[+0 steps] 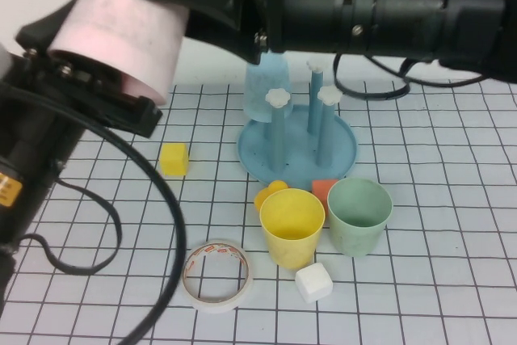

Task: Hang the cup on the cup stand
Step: Adjust the cup with two arms

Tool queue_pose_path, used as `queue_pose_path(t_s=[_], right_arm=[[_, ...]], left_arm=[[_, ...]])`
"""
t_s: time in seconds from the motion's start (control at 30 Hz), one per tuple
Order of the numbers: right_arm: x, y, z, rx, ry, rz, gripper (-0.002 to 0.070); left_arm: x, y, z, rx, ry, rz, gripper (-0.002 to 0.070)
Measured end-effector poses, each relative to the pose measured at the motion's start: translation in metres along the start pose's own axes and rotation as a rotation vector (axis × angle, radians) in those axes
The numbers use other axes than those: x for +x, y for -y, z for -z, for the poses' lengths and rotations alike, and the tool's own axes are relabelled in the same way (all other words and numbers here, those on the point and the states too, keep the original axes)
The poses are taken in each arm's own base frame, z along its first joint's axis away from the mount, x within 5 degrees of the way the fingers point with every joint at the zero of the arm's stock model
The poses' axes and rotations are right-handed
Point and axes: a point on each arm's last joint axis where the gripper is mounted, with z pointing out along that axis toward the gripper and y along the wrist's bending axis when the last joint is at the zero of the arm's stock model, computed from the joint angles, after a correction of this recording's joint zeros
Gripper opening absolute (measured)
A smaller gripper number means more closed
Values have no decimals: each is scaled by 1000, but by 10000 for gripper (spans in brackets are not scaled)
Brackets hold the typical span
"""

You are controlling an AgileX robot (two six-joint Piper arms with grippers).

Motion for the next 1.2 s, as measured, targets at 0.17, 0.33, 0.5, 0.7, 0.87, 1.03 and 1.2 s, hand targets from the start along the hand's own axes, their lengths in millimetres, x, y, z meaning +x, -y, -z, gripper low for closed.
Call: queue_pose_path(t_s=[0.17, 0.33, 0.5, 0.7, 0.87, 1.03, 1.2], right_arm=[[2, 10, -5, 12, -1, -25, 629], [1, 10, -5, 13, 6, -29, 620], [1, 11, -5, 14, 8, -32, 597], [2, 11, -5, 14, 8, -28, 596], [1, 12, -6, 23, 12, -7, 587], [0, 14, -4, 30, 19, 3, 587], [-7, 19, 3, 45, 35, 40, 587]], left_arm=[[6, 0, -2, 8, -20, 6, 41], [7, 0, -2, 6, -19, 7, 41], [7, -1, -2, 5, -19, 9, 41], [7, -1, -2, 2, -26, -4, 69], [9, 0, -2, 12, -38, -43, 258], [10, 0, -2, 11, -59, -59, 438], [11, -1, -1, 5, -86, -57, 471]])
